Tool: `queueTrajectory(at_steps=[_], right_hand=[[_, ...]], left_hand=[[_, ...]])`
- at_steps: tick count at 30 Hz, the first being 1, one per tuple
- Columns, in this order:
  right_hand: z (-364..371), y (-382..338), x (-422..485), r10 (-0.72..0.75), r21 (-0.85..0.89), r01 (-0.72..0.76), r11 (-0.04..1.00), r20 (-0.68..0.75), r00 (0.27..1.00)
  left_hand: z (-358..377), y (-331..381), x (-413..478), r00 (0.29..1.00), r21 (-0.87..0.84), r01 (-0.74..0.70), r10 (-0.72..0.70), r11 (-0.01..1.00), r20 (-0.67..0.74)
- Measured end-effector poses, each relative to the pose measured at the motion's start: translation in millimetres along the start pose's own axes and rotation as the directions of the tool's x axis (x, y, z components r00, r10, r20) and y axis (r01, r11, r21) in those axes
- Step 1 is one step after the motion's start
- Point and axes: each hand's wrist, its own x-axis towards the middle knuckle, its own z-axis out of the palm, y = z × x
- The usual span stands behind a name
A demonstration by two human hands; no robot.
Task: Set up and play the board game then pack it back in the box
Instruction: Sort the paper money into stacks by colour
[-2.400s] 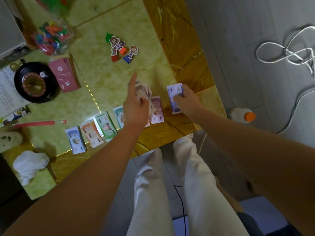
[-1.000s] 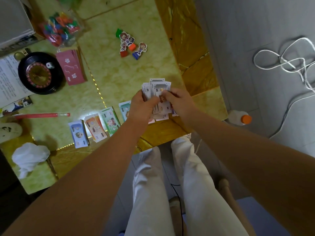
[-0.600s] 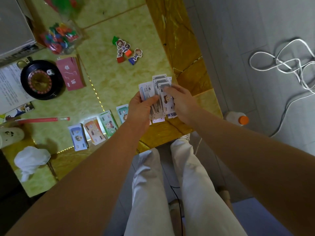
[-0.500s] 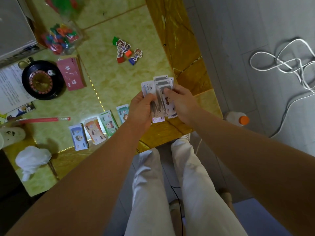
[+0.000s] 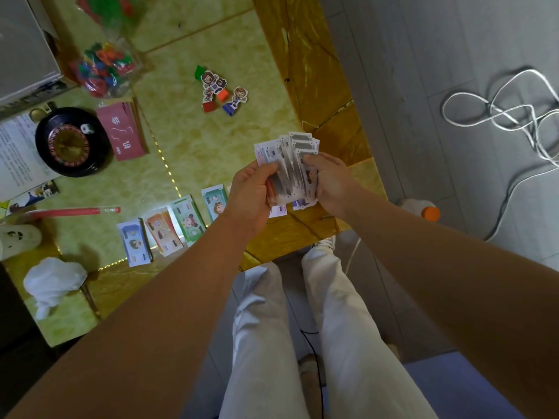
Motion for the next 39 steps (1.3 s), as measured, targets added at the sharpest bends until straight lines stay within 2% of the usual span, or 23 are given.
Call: queueTrajectory(at_steps=[4,9,17,25,29,32,34,37,39], right_hand=[[-7,2,4,0.070,0.036,-0.072,0.997,0.057,0.996],[-16,3,6,0.087,0.135,-0.112,0.985,0.179,0.980],[-22,3,10,0.093,0.188,-0.131,0.973,0.200,0.975],[-20,-1,10,0.070,0.175,-0.112,0.978,0.232,0.970],[-19,0,12,0.066,0.148,-0.097,0.984,0.204,0.977],[-16,1,13,0.067,0.147,-0.091,0.985,0.163,0.984],[-13,1,13,0.058,0.135,-0.074,0.988,0.119,0.991],[-9,-1,13,0.054,0.147,-0.063,0.987,0.064,0.996],[-7,-3,12,0.040,0.162,-0.049,0.986,0.059,0.997]], left_hand=[[5,0,-2,0.998,-0.029,0.025,-0.023,0.999,0.057],[8,-1,-1,0.989,-0.085,0.088,-0.076,0.993,0.130],[13,-2,1,0.979,-0.108,0.113,-0.092,0.988,0.182],[18,0,2,0.992,-0.031,0.049,-0.045,0.998,0.119],[16,-4,6,0.995,0.112,-0.086,0.090,0.990,-0.032],[17,-1,6,0.976,0.258,-0.192,0.211,0.947,-0.048],[21,2,6,0.973,0.338,-0.175,0.214,0.925,-0.083],[26,7,5,0.971,0.360,-0.133,0.193,0.924,-0.138],[22,5,10,0.964,0.483,-0.166,0.245,0.859,-0.104]])
